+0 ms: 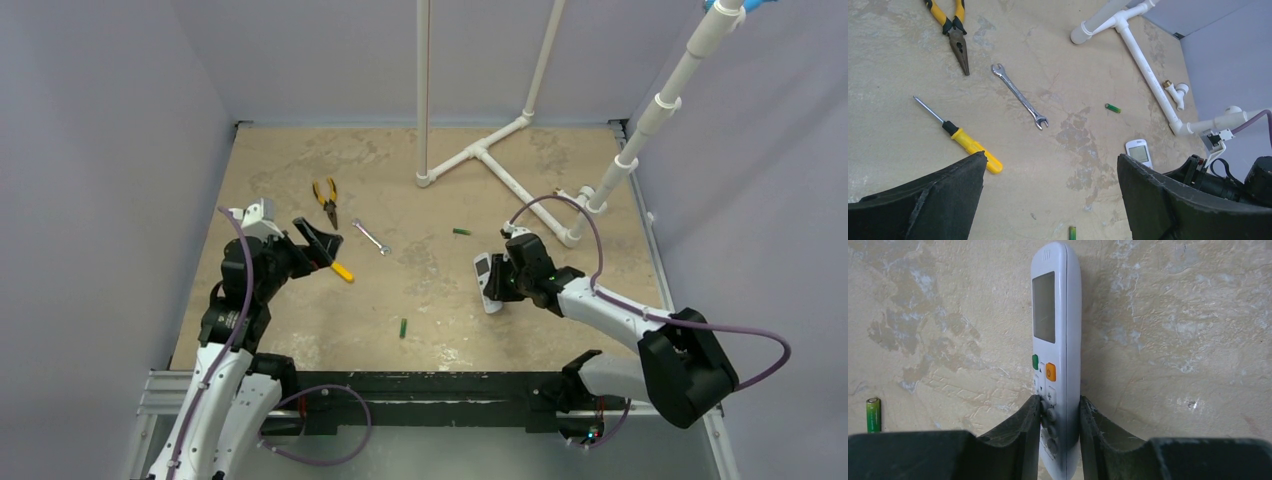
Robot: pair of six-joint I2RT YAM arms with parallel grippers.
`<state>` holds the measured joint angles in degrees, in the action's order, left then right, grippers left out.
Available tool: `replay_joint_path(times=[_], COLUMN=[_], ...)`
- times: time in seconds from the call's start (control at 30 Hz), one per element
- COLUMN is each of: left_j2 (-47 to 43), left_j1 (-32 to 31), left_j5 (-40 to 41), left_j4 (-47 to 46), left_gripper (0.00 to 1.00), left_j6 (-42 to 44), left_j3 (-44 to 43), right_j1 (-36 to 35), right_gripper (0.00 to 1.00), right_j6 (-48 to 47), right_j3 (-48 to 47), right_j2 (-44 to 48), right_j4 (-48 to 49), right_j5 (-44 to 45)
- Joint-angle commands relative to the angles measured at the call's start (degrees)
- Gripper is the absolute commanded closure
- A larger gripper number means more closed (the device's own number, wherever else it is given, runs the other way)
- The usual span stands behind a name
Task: Load the batteries into the remote control
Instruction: Pick up the remote control from the center of the board.
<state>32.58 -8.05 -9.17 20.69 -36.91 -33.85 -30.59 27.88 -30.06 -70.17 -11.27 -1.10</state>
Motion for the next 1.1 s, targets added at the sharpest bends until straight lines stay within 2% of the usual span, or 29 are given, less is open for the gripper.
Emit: replay_joint_path(times=[0.0,0.27,0.43,0.63,0.83,0.93,1.07], left_j2=[0.72,1.95,1.6,0.92,0.6,0.47,0.22], left_j1=[-0.29,-0.3,-0.3,-0.3,-0.3,-0.3,-0.3], left_j5=[-1.53,-2.76,-2.96,-2.96,-2.87,-2.87,-2.78], left_j4=[-3.47,-4.43,-4.33,-4.18,-3.99,-3.86,-3.64], left_gripper=[0.0,0.0,0.0,0.0,0.0,0.0,0.0], left_j6=[-0.88,-1.06,-1.3,-1.64,-1.77,-1.77,-1.77], left_j3=[0.47,0.43,0.9,1.32,1.36,1.41,1.49], right_j1=[-1.48,-6.73,-12.04,-18.12,-22.14,-22.96,-23.6], right_gripper=[0.83,0.85,0.84,0.81,0.73,0.75,0.83], right_j6=[-1.25,-4.65,-5.58,-6.54,-6.74,-6.45,-6.39], right_j3=[0.42,-0.25,-2.2,-5.01,-6.24,-6.31,-6.3], right_j2=[-0.75,-0.82,-3.44,-6.74,-8.97,-10.32,-11.4], right_j4=[-1.76,0.65,-0.16,-1.82,-1.17,-0.61,0.2], right_j5=[-0.89,1.04,6.63,13.47,16.48,16.07,15.12])
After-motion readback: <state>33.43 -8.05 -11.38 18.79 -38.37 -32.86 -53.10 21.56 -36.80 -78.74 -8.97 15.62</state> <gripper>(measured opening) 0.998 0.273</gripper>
